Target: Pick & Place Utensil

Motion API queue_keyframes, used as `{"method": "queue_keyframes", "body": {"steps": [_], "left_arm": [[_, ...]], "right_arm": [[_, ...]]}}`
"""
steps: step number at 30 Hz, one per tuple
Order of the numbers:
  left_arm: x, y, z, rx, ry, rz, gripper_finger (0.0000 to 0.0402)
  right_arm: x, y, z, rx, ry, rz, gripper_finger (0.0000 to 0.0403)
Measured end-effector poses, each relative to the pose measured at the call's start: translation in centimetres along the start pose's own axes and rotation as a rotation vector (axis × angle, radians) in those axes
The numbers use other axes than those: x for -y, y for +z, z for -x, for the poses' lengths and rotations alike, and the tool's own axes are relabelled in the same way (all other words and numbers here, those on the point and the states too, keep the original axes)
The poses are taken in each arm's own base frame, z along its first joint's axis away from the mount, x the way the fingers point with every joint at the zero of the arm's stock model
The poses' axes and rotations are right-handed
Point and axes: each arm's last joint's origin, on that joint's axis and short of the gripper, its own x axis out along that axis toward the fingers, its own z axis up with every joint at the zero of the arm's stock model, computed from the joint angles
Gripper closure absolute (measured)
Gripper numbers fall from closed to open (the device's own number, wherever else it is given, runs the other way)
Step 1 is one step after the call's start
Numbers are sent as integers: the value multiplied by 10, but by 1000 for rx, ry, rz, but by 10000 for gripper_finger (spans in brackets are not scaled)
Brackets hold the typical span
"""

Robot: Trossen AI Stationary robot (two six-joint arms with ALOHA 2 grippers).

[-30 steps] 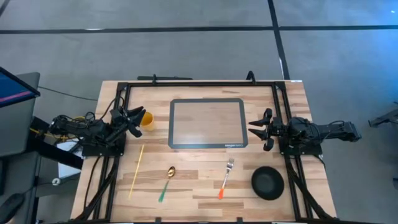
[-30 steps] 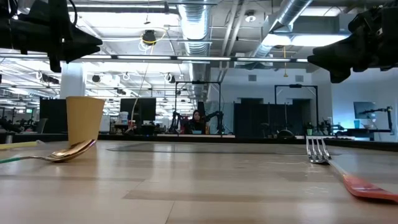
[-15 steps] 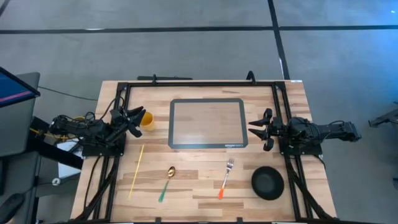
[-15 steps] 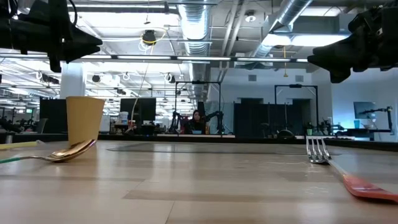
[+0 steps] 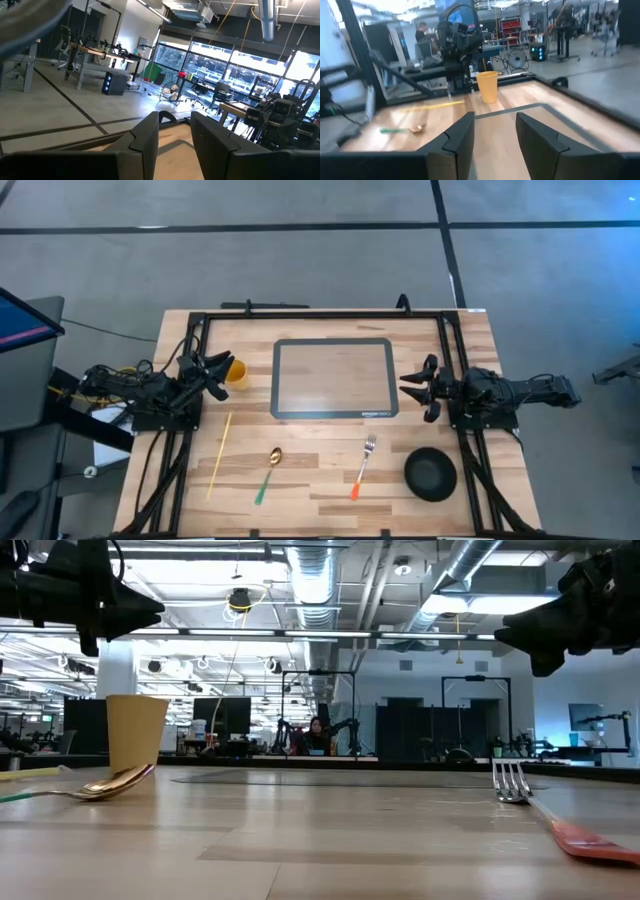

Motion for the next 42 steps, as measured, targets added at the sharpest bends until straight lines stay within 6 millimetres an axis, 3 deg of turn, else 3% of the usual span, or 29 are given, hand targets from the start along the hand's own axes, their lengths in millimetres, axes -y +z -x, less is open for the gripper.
{"method": "queue_keyframes", "body": {"steps": [6, 16, 21, 26, 31, 38, 42], "left_arm": [[0, 1, 0, 4, 0, -64, 287], [0, 0, 0, 4, 1, -159, 287], [0, 1, 0, 5, -12, -127, 287], [1, 1, 0, 5, -26, -119, 287], [2, 1, 0, 9, -67, -124, 287], [16, 24, 5, 217, -544, 21, 287], [20, 24, 2, 245, -536, -59, 287]], "right_arm": [[0, 7, 0, 77, -16, 5, 261], [6, 19, 3, 186, -271, 178, 269], [9, 23, 5, 237, -388, 87, 270], [5, 26, 4, 259, -245, 57, 270], [-3, 43, 7, 331, -30, 40, 278], [-16, 60, -5, 294, 91, 56, 279], [-28, 79, -20, 215, 121, 84, 279]]}}
